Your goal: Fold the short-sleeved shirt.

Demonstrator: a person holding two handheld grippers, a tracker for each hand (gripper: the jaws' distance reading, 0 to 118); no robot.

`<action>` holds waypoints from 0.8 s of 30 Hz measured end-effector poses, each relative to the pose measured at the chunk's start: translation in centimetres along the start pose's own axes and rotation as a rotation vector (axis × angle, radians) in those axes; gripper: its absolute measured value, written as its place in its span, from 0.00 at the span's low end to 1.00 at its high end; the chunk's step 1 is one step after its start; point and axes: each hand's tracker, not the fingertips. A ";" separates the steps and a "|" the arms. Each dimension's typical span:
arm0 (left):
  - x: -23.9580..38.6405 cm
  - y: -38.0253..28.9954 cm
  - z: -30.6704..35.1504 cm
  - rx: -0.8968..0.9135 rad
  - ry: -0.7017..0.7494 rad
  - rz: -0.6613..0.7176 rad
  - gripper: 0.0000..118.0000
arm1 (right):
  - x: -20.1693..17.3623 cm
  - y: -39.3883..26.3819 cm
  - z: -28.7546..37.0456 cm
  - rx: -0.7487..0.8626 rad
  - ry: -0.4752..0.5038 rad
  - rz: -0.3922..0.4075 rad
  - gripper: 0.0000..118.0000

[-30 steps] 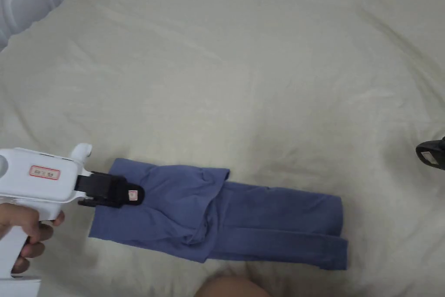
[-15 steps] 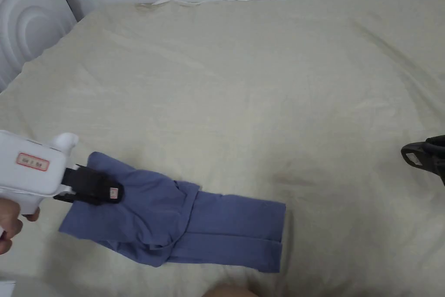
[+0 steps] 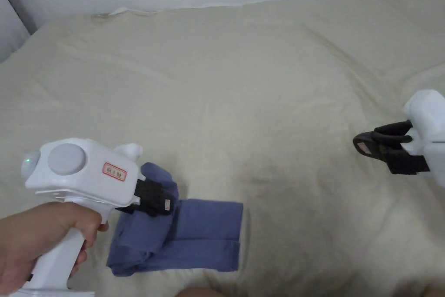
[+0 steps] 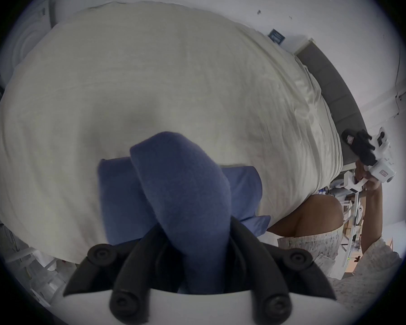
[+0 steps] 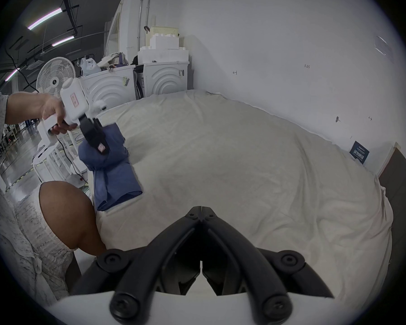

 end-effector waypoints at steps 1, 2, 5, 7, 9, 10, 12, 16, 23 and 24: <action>0.7 0.1 -1.0 -0.005 -0.001 -0.003 0.13 | 0.0 -0.1 0.1 0.004 -0.003 0.001 0.00; 1.3 0.2 -1.7 -0.022 0.001 -0.016 0.13 | 0.1 -0.1 0.2 0.005 -0.007 -0.002 0.00; 3.1 0.4 -4.0 -0.063 0.020 -0.077 0.13 | 0.3 -0.4 0.5 0.006 -0.010 -0.006 0.00; 3.5 0.8 -5.1 -0.084 0.021 -0.067 0.13 | 0.4 -0.6 0.6 0.005 -0.016 -0.012 0.00; 3.9 1.1 -6.1 -0.101 0.030 -0.077 0.13 | 0.7 -1.0 0.7 0.002 -0.018 -0.016 0.00; 4.1 1.1 -6.4 -0.116 0.047 -0.098 0.13 | 0.7 -1.1 0.7 0.002 -0.019 -0.017 0.00; 4.3 1.1 -6.6 -0.118 0.061 -0.100 0.13 | 0.8 -1.4 0.9 0.001 -0.018 -0.021 0.00; 5.0 1.2 -6.4 -0.131 0.033 -0.113 0.41 | 1.1 -1.7 1.0 -0.002 -0.024 -0.028 0.00; 7.0 1.4 -6.1 -0.125 -0.040 -0.156 0.56 | 1.4 -2.2 0.8 -0.004 -0.026 -0.033 0.00; 7.1 1.5 -6.0 -0.126 -0.059 -0.146 0.56 | 1.4 -2.3 0.8 -0.004 -0.026 -0.032 0.00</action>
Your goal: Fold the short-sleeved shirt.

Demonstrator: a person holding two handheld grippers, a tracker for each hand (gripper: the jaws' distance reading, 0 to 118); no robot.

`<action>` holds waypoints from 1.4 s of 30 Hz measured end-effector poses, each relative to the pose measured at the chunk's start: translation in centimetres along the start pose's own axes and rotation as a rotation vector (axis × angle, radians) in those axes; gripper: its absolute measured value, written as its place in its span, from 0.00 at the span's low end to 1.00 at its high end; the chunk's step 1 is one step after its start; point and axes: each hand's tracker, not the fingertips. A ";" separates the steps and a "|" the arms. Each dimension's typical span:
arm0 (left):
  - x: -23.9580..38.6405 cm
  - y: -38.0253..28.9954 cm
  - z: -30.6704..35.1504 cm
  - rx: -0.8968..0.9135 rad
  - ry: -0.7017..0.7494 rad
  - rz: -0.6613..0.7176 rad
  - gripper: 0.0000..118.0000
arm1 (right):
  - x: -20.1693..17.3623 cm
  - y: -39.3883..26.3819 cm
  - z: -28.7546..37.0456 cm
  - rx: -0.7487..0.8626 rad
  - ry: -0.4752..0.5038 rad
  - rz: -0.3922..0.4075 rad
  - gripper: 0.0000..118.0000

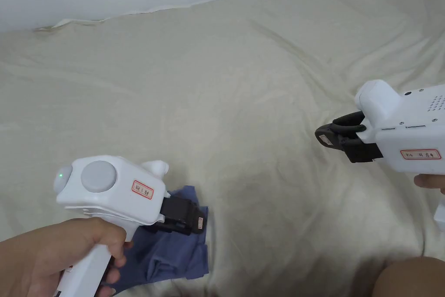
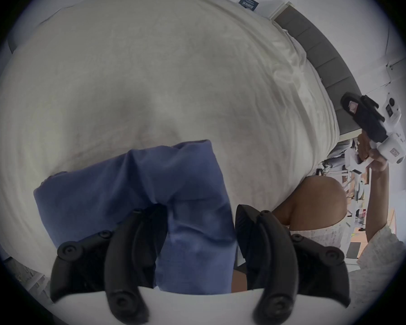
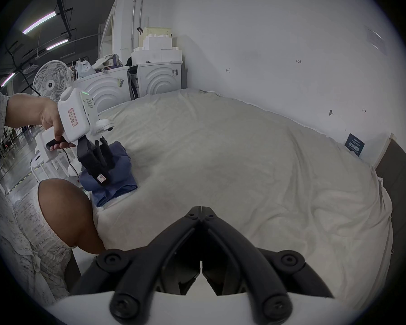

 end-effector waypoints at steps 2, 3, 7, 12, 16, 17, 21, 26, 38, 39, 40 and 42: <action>0.6 0.1 0.3 0.010 -0.052 0.009 0.56 | 0.0 0.0 0.1 0.000 0.001 -0.001 0.00; 0.7 0.3 0.6 0.022 -0.077 0.017 0.56 | 0.0 0.0 0.2 -0.001 0.001 0.000 0.00; 1.2 0.3 1.5 0.036 -0.152 0.019 0.56 | 0.2 0.0 0.5 -0.005 -0.005 0.004 0.00; 0.5 -0.1 3.0 0.077 -0.298 -0.011 0.54 | 0.1 0.3 0.8 -0.006 -0.007 0.010 0.00; -0.9 -0.4 3.6 0.120 -0.287 -0.024 0.04 | -0.8 0.9 0.7 -0.014 0.000 0.020 0.00; -1.0 -0.7 3.8 0.137 -0.265 -0.039 0.03 | -1.1 1.1 0.6 -0.014 0.002 0.025 0.00; -2.6 -1.8 3.9 0.158 -0.265 -0.062 0.00 | -3.0 2.2 -0.1 -0.009 0.044 0.032 0.00; -4.6 -3.6 4.0 0.186 -0.251 -0.065 0.00 | -7.7 4.2 -2.7 0.016 0.188 0.062 0.00; -7.6 -6.1 2.9 0.154 -0.349 -0.128 0.00 | -16.3 3.8 -9.5 0.020 0.346 0.000 0.00; -7.5 -5.8 2.0 0.116 -0.408 -0.169 0.00 | -16.0 3.7 -9.1 0.023 0.332 -0.014 0.00; -7.5 -5.5 1.0 0.096 -0.439 -0.161 0.00 | -15.3 3.3 -8.7 0.023 0.315 -0.028 0.00; -6.8 -5.0 -1.5 0.009 -0.580 -0.139 0.00 | -14.4 2.9 -7.4 0.027 0.274 -0.047 0.00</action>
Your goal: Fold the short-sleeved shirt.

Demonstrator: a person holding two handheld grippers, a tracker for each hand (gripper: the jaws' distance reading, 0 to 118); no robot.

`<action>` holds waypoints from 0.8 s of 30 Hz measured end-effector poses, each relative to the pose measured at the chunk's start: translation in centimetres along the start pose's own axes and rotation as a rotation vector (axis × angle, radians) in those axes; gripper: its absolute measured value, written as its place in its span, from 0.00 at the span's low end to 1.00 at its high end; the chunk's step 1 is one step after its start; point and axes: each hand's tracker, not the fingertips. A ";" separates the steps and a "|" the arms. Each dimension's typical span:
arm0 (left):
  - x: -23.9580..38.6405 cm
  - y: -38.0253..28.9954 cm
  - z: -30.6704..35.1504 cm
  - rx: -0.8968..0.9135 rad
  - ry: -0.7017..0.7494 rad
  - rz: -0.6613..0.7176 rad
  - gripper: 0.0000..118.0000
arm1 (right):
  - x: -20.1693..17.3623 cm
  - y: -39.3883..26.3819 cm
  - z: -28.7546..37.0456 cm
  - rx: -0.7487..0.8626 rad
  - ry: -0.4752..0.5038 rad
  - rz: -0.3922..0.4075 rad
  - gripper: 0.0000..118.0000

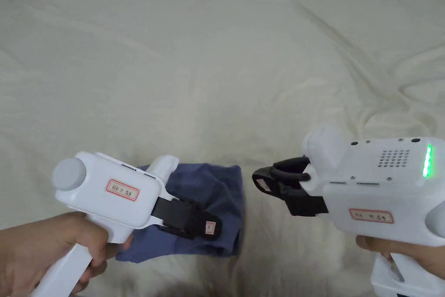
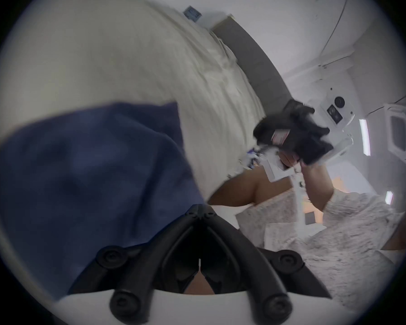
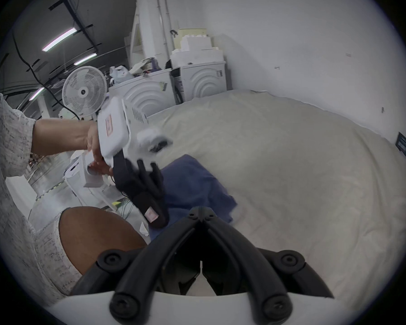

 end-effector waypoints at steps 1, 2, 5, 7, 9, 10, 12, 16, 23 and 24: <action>-0.5 0.2 -0.8 -0.007 0.010 -0.011 0.00 | 0.3 -0.1 0.6 0.003 -0.012 -0.011 0.00; -1.5 0.7 -1.4 0.020 0.051 0.003 0.00 | 0.8 -0.4 1.5 0.010 -0.029 -0.022 0.00; -4.1 2.3 -2.5 0.079 -0.013 0.137 0.00 | 1.5 -1.0 3.3 0.015 -0.078 -0.046 0.00; -4.9 3.5 -2.5 0.110 -0.023 0.181 0.00 | 2.2 -1.7 4.3 0.016 -0.097 -0.056 0.00; -5.1 4.6 -2.2 0.148 -0.018 0.193 0.00 | 2.5 -2.1 5.0 0.019 -0.113 -0.072 0.00; -5.2 5.1 -2.1 0.146 -0.011 0.203 0.00 | 2.6 -2.4 5.1 0.018 -0.116 -0.077 0.00; -4.5 5.8 -2.0 0.179 0.041 0.231 0.00 | 2.8 -2.7 5.1 0.013 -0.129 -0.080 0.00; -3.1 6.7 1.0 0.279 0.120 0.217 0.00 | 2.4 -2.1 3.6 0.000 -0.118 -0.084 0.00; -4.2 -0.4 10.8 0.318 0.185 0.156 0.00 | 0.2 0.0 -5.7 -0.056 0.016 -0.077 0.00; -4.6 -1.7 11.7 0.318 0.184 0.157 0.00 | 0.0 0.0 -7.0 -0.083 0.021 -0.082 0.00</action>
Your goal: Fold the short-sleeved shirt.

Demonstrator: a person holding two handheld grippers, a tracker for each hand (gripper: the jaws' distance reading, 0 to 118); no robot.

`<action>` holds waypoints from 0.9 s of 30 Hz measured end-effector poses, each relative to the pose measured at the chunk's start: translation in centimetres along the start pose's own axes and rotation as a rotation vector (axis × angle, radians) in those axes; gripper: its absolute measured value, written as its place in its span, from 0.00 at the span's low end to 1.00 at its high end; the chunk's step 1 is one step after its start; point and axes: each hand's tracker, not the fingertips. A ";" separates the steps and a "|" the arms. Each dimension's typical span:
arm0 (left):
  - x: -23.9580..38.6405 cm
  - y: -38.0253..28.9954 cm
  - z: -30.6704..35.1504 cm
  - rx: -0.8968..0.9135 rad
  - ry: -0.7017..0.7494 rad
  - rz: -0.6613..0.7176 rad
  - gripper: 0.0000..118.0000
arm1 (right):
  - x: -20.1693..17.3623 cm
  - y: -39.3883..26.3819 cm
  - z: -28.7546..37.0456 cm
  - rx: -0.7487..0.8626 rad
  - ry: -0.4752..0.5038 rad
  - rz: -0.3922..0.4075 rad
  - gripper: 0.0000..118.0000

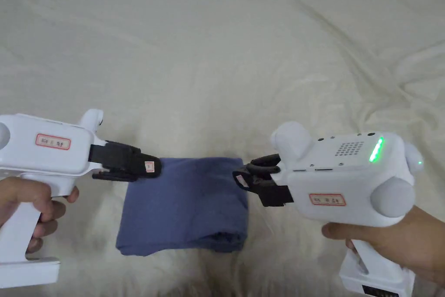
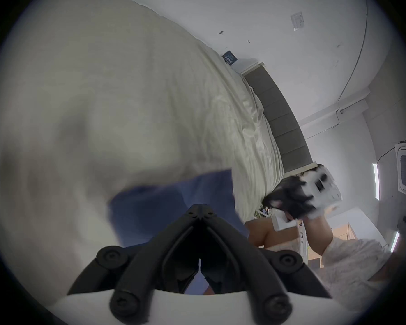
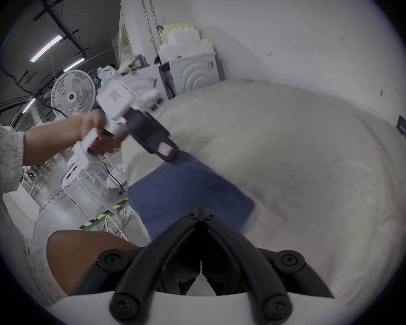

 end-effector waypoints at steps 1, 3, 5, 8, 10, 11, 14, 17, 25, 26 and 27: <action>-0.7 -1.2 1.2 0.003 0.003 0.006 0.00 | -0.2 0.0 -1.5 -0.039 0.007 0.013 0.00; -2.5 -2.8 2.9 0.011 0.036 0.037 0.00 | -0.5 0.2 -3.6 -0.088 -0.007 0.033 0.00; -4.1 -4.3 4.2 0.028 0.030 0.078 0.00 | -0.2 0.2 -4.5 -0.130 -0.059 0.022 0.00; -4.4 -5.8 4.7 0.034 0.009 0.094 0.00 | 0.5 0.1 -4.8 -0.146 -0.024 -0.044 0.00; -4.9 -6.0 4.5 0.029 0.000 0.095 0.00 | 0.6 -0.3 -5.2 -0.168 -0.036 -0.032 0.00; -5.2 -6.0 4.3 0.029 -0.001 0.099 0.00 | 0.5 -0.4 -5.4 -0.197 -0.066 -0.014 0.00; -6.3 -5.5 3.4 0.027 -0.018 0.124 0.11 | 0.7 -0.8 -5.6 -0.185 -0.047 -0.032 0.00; -7.0 -4.6 2.9 0.033 -0.033 0.145 0.72 | 0.7 -0.9 -5.8 -0.198 -0.053 -0.033 0.00; -9.9 -4.1 2.3 0.036 -0.159 0.227 0.79 | 0.4 -0.5 -6.0 -0.217 -0.056 -0.011 0.00; -10.1 -3.8 2.0 0.039 -0.184 0.246 0.79 | 0.3 -0.5 -6.0 -0.218 -0.055 -0.008 0.00; -10.6 -3.5 1.5 0.031 -0.208 0.260 0.79 | 0.3 -0.4 -6.0 -0.219 -0.055 -0.009 0.00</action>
